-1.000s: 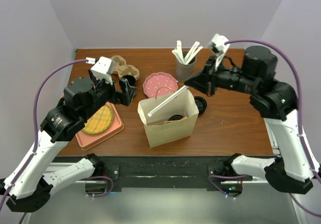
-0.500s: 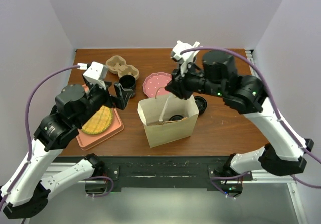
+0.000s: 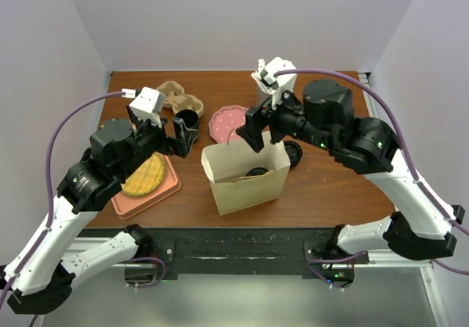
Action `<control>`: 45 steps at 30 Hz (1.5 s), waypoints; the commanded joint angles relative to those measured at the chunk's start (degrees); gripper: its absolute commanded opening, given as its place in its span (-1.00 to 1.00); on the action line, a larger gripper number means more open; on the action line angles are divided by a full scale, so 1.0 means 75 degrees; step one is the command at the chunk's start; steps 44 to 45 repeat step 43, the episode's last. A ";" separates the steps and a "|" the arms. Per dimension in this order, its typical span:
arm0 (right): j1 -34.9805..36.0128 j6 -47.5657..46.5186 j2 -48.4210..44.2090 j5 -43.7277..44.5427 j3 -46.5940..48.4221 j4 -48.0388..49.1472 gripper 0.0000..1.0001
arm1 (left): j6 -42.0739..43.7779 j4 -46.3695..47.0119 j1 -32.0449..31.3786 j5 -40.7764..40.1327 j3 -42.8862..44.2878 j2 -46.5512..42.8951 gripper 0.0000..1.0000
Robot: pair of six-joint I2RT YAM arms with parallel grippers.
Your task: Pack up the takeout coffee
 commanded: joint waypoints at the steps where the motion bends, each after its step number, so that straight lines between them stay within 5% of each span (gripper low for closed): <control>1: 0.0015 0.0634 -0.0465 0.1245 -0.0339 0.0945 0.97 | 0.0117 0.0596 0.0039 0.0058 0.0100 0.0006 1.00; 12: 0.0015 0.2695 -0.0654 0.4094 -0.0012 0.0104 0.97 | -0.0093 0.1240 0.0051 0.0399 0.0416 0.0194 1.00; 22: 0.0015 0.3740 -0.1403 0.4306 -0.1183 -0.0132 0.97 | -0.0105 0.1475 0.0039 0.0094 0.0159 -0.0345 1.00; 45: 0.0014 0.3189 -0.1404 0.4318 -0.1066 0.0290 0.97 | -0.0316 0.1557 0.0039 0.0059 0.0217 -0.0322 1.00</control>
